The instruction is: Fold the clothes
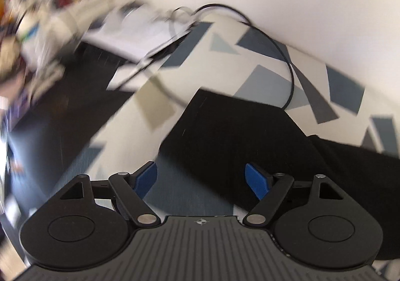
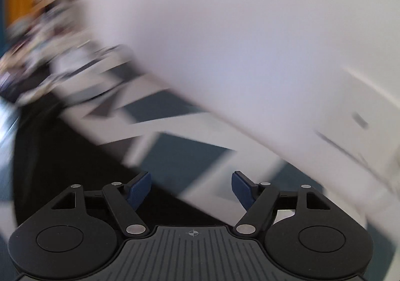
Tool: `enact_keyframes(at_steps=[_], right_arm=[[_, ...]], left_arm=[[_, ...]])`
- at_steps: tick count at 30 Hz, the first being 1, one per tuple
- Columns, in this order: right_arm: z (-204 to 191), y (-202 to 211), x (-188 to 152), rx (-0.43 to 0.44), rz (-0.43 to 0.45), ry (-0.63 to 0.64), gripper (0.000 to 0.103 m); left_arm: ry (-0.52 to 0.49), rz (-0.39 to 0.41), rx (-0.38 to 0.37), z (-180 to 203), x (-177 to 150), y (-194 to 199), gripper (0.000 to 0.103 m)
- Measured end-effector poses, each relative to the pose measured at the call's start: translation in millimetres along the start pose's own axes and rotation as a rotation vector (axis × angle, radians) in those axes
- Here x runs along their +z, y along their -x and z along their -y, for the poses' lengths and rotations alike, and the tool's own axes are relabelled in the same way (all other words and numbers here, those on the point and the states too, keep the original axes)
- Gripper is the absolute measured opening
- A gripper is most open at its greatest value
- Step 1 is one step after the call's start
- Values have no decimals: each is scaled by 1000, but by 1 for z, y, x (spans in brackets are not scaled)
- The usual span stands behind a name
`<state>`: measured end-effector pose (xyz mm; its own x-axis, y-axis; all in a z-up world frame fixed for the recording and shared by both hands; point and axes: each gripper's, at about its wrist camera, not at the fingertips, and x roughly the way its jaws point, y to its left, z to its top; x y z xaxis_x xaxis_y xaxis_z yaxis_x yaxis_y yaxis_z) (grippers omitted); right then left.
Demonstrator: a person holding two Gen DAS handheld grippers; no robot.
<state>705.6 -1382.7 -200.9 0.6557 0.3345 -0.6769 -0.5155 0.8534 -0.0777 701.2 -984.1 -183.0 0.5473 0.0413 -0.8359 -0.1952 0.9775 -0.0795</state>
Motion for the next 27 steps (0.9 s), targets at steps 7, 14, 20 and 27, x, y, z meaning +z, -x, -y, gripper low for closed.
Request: enact_keyframes(at_steps=[7,14,20,27], right_arm=[[-4,-35,4,98,-94,-62,22],[-4,-43,17,-22,-125,-42,1],[9,-58,22,-136,-110,-88,1],[-2,-69,33,-199,-76,-131,14]], left_arm=[[122,-34,-58,-8,-2,-21,53],[192,12,-51,-3,16,-41,2],[138,63,24,4,36,-58,2],[70,112,105,3,56,-75,2]])
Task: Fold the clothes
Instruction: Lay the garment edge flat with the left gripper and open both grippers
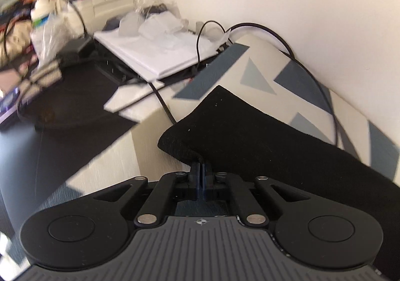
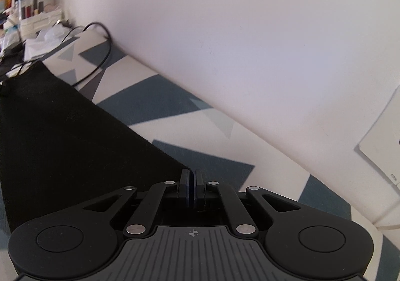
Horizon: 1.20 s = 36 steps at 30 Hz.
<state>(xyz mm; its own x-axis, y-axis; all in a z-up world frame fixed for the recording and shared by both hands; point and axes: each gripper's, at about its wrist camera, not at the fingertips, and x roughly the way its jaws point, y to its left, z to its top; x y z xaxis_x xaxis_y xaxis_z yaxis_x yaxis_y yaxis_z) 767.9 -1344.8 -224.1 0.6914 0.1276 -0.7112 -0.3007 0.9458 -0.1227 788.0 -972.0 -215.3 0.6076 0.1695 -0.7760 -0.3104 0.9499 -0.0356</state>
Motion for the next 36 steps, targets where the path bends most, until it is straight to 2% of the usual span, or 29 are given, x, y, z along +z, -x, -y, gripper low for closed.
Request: enact_keyframes(at_steps=[1,2,4,6,11,13,16,19,22,26,32,33,36], right_arm=[[0,3,-1,-22,5,-21,35],[2,9,-3,-26,9,-52,41],[12,30,-9,11,24,-108,40],[33,58,-17,-2,53,-146,40],[134,139,-56,-168,116,-402,42],[179,166,-83,-269,106,-553,42],[222,190,-127,-398,52,-721,43],[240,191,-159,-428,-12,-795,45],[242,175,-178,-407,-68,-801,47],[227,154,-179,-461,-109,-652,42],[245,141,-176,-483,-110,-633,42],[249,139,-174,-486,-114,-627,42],[261,131,-168,-497,-118,-619,41]], left_arm=[[-27,13,15,2,1,-2,3],[-53,23,28,4,2,-3,5],[-88,19,38,6,3,0,10],[-110,13,39,7,4,6,16],[-191,33,-66,25,-8,35,22],[-241,12,-130,45,-17,40,28],[-313,-17,-221,75,-31,48,35],[-356,-28,-244,110,-44,47,35],[-397,-4,-231,136,-53,46,37],[-442,31,-192,152,-55,43,37],[-521,96,-101,174,-55,35,39],[-529,105,-84,179,-54,34,39],[-530,124,-61,192,-49,27,28]])
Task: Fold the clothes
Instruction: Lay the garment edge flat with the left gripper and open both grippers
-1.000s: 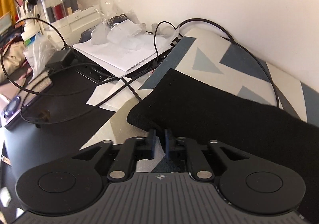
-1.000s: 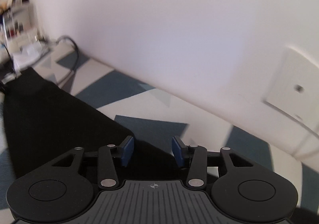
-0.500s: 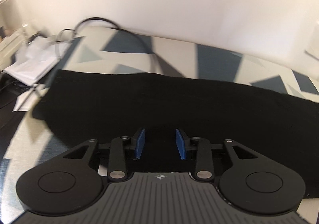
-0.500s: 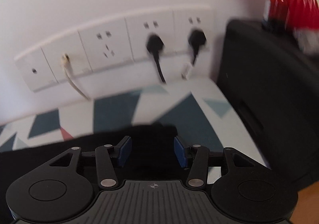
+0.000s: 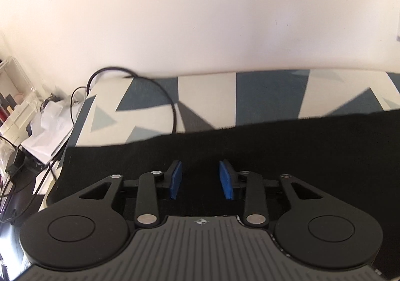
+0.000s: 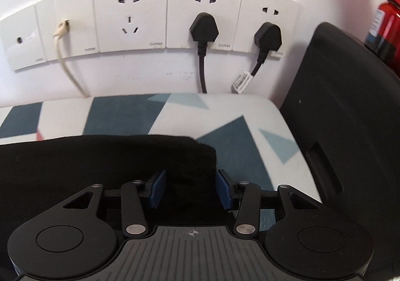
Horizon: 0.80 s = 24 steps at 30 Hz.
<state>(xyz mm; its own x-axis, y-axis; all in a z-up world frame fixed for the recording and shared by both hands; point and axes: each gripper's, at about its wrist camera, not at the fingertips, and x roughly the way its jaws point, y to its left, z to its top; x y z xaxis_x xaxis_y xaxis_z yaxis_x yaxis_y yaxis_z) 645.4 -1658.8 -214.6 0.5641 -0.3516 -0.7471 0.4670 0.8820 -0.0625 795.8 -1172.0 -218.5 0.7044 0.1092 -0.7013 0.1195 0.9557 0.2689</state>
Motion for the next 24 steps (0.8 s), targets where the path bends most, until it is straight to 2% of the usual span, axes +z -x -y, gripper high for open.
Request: enact_keyframes(at_steps=[4,6,7,8,10,13,16,22,24], right_arm=[[7,-12,10,-7,2,-45,41],[8,-11,10,-14,13,-42,46],[6,-8,8,-17,23,-35,52],[5,-5,6,-21,33,-28,58],[1,12,-1,16,80,-33,68],[15,46,-16,62,139,-63,81],[24,79,-32,84,173,-88,93],[13,116,-49,-20,135,-94,94],[8,133,-59,-27,135,-99,95]], left_arm=[[7,3,42,7,12,-10,25],[32,-3,48,6,16,-13,25],[44,-7,46,3,16,-12,31],[56,-11,44,0,16,-10,48],[88,-11,17,-11,12,-3,75],[137,-4,-41,-30,1,15,75],[134,-15,-53,-45,-11,33,77],[168,-38,-130,-67,-33,73,84],[164,-33,-151,-77,-41,87,87]])
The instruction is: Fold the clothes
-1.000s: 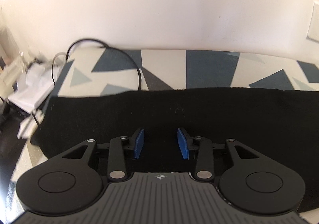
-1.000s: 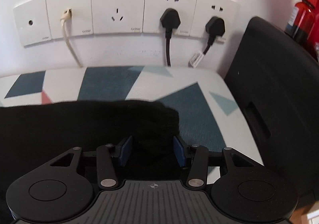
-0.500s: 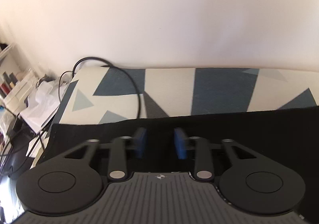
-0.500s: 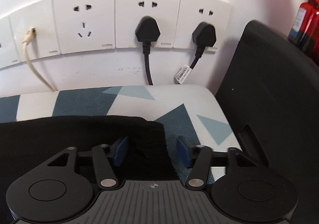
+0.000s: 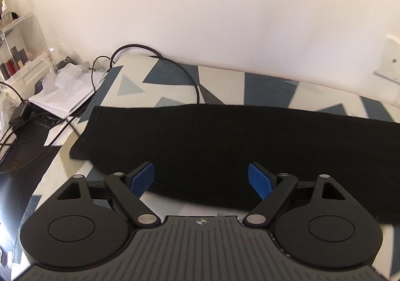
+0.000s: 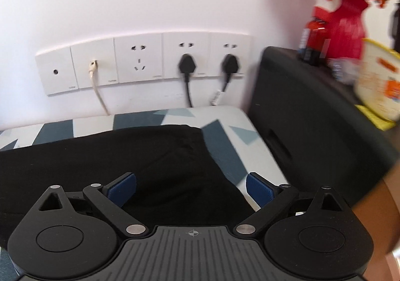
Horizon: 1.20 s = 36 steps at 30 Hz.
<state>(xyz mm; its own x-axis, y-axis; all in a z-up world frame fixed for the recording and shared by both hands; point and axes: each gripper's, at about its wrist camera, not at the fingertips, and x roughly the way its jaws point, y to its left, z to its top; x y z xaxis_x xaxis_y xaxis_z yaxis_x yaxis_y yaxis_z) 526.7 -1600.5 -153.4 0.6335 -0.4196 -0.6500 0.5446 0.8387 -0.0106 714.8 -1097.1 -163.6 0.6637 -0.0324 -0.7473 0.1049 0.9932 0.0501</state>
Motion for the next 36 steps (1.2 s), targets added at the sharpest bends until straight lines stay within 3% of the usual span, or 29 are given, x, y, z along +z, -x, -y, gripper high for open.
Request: enact_keyframes(at_steps=[6,9,14,21,24,28,29,33,36], right_arm=[[-10,53,-23,-32,5,0,96],[-10,82,-40,-4,8,-31,96],[-16,124,-80,64,-54,-39,92],[-22,158,-127,143,-168,-76,88],[-19,158,-140,168,-186,-170,72],[-8,148,-155,298,-206,-389,26],[-7,147,-157,328,-208,-421,20],[-6,152,-161,386,-197,-433,17],[1,157,-166,448,-200,-442,16]], left_arm=[[-11,40,-12,-40,-17,42,90],[-4,48,-44,-59,-31,59,91],[-59,22,-193,-60,-63,73,92],[-182,-38,-403,-10,-109,87,93],[-239,-45,-494,14,-125,104,93],[-341,-47,-576,49,-147,129,93],[-351,-47,-591,58,-151,136,93],[-371,-34,-667,103,-160,158,93],[-455,12,-654,149,-176,169,93]])
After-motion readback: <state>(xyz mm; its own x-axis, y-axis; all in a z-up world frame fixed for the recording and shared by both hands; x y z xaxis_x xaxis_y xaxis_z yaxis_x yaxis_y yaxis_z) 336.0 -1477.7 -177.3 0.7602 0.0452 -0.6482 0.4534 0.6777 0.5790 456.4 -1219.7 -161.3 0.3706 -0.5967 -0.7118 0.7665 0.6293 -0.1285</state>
